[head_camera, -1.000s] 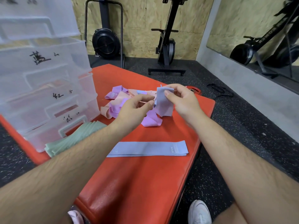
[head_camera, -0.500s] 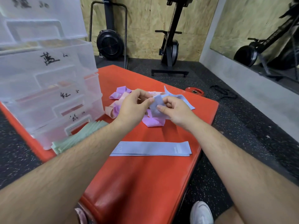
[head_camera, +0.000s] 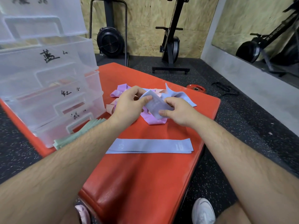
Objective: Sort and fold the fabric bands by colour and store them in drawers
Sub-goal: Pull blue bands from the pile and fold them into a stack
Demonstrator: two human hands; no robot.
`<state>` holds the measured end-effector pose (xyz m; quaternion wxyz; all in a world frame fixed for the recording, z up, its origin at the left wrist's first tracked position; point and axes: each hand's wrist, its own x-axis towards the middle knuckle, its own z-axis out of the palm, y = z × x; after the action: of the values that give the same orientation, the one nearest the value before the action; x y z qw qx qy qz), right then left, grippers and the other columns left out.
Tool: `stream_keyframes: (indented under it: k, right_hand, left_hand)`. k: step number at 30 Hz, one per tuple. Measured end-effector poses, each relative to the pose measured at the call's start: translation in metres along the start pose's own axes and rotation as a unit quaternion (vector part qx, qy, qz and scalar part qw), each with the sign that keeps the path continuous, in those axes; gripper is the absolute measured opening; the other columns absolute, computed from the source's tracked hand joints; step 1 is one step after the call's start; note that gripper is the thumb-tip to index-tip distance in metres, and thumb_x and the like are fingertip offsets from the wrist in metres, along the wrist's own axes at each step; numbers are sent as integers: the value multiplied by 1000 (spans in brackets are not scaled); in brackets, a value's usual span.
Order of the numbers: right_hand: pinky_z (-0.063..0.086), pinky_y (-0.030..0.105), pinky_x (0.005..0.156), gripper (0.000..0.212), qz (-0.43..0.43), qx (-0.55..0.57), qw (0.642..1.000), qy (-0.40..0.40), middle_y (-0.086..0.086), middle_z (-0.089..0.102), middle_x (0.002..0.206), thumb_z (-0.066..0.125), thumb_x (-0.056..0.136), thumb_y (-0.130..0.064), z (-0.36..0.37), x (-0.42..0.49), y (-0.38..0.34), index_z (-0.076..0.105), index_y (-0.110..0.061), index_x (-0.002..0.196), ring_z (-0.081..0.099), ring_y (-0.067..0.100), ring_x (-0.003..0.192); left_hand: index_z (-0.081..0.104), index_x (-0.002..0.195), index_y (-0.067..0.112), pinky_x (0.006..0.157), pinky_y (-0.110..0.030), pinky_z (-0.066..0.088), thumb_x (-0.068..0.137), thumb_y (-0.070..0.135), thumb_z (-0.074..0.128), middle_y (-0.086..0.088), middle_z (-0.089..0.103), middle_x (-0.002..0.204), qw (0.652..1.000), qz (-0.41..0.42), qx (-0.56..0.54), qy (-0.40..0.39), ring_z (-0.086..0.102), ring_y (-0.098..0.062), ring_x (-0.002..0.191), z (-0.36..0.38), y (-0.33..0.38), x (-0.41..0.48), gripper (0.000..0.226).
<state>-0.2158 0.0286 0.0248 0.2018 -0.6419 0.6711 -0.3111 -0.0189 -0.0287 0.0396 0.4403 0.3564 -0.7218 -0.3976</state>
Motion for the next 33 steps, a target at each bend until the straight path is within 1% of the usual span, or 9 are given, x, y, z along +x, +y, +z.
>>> stream_keyframes:
  k: [4,8,11,14,17,20,25,30,33]
  right_hand:
    - [36,24,60,13,32,-83,996,-7,-4,59,79,71,91,-22,-4,-3,25,61,-19,85,52,12,72]
    - [35,28,59,18,77,-99,992,22,-2,57,77,69,91,-24,-14,-7,48,58,-17,80,52,18,75]
    - [43,36,68,17,98,-90,991,22,6,64,83,66,93,-29,-24,-8,55,62,-16,84,55,20,76]
    - [46,36,71,18,121,-38,992,-1,2,67,85,68,93,-32,-34,-11,51,68,-15,91,60,21,77]
    - [46,32,72,19,173,57,982,-44,-2,69,90,73,89,-33,-41,-20,48,71,-17,99,62,15,80]
    - [51,29,63,12,219,174,955,-96,2,71,99,68,92,-17,-45,-31,51,69,-22,103,66,16,82]
    - [59,47,77,27,244,308,916,-81,17,67,109,55,94,3,-53,-38,57,65,-18,106,70,32,92]
    - [60,43,77,17,224,348,906,-90,13,68,107,57,98,-7,-53,-44,53,65,-22,101,70,28,91]
    - [59,37,68,13,204,391,893,-83,10,68,107,56,100,-13,-51,-45,47,63,-22,106,68,23,86]
  left_hand:
    - [65,89,6,67,-34,53,91,16,67,-2,66,81,998,-35,-42,42,59,-15,67,-9,-1,5,10]
    - [63,89,11,42,-17,41,93,20,66,-5,65,80,987,-99,-97,79,59,-17,62,-22,1,9,10]
    - [60,88,12,35,-13,34,96,17,63,-4,62,78,979,-139,-120,85,57,-14,58,-27,-3,8,9]
    - [58,83,14,35,-14,36,97,16,62,-3,63,73,973,-172,-127,83,57,-7,48,-29,-8,7,14]
    - [58,82,14,37,-15,38,97,13,61,-5,63,73,970,-193,-129,78,58,-10,50,-31,-14,8,15]
    - [58,80,11,39,-16,41,96,10,61,-9,61,73,966,-216,-128,69,54,-17,53,-37,-25,10,16]
    - [54,78,11,51,-27,50,92,9,66,-12,62,72,958,-247,-127,76,58,-12,42,-43,-39,13,19]
    - [54,79,10,52,-26,53,92,8,66,-13,63,78,958,-249,-120,77,63,-20,59,-45,-41,11,18]
    - [54,77,10,61,-31,53,93,7,64,-14,63,80,958,-249,-125,71,62,-23,63,-47,-40,8,19]
